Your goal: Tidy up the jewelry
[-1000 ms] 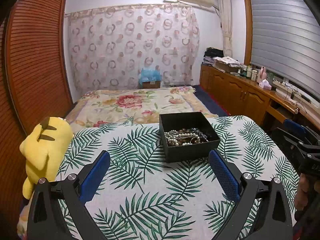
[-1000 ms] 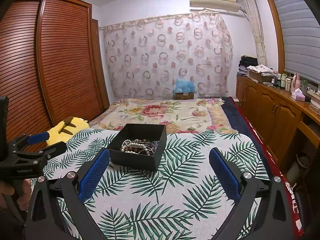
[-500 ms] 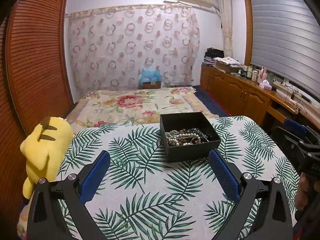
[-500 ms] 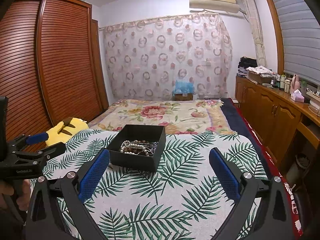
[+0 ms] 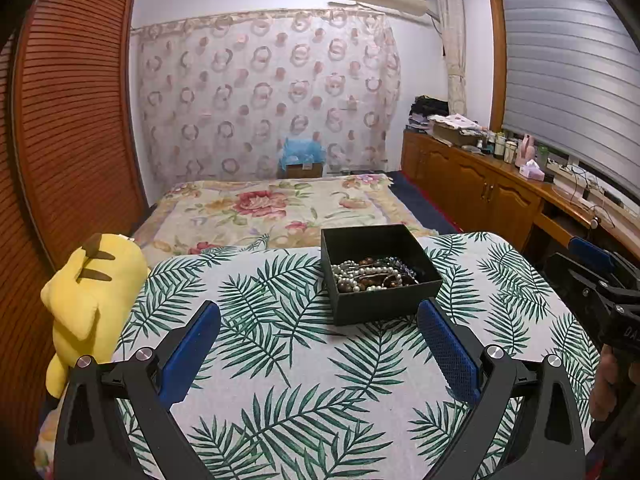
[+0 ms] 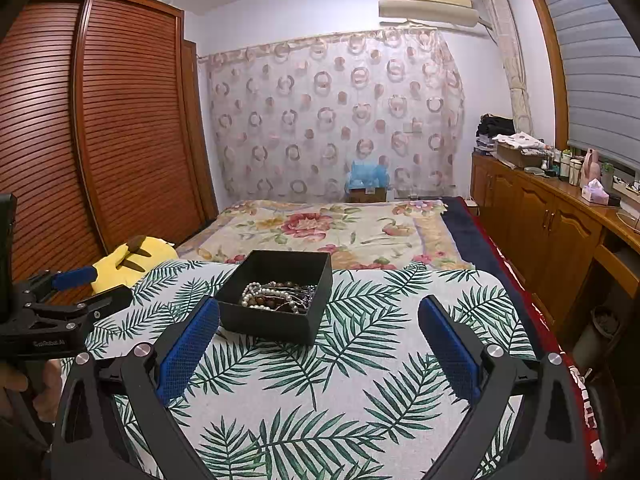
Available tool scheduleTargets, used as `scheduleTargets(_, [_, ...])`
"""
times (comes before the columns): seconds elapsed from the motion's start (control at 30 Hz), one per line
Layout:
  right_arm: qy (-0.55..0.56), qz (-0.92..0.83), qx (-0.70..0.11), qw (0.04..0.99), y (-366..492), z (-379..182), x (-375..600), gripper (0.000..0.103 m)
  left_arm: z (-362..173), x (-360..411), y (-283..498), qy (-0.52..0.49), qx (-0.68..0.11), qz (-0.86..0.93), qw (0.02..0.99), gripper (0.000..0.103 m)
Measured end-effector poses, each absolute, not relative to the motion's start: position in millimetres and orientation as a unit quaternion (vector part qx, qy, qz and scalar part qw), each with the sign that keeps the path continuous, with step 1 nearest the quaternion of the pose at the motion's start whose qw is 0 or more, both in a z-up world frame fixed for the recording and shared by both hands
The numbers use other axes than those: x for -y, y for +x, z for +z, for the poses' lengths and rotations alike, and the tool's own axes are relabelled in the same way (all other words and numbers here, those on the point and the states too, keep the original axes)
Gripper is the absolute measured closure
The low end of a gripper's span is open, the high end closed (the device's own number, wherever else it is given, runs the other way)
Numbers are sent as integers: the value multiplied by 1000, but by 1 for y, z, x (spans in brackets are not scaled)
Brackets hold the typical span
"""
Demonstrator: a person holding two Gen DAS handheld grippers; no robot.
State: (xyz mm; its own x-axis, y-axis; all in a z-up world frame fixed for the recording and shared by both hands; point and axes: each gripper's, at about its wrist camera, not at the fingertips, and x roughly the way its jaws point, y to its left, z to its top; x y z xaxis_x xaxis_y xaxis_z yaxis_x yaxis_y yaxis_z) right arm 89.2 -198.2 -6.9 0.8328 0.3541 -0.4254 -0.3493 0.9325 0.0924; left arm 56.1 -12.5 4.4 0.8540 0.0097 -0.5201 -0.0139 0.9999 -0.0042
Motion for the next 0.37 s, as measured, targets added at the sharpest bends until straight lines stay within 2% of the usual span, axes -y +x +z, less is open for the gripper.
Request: scheduleTargets(0.37, [5,183,-223,957,89,-7,198,3,4,8,55,-5,-270,7,963,8])
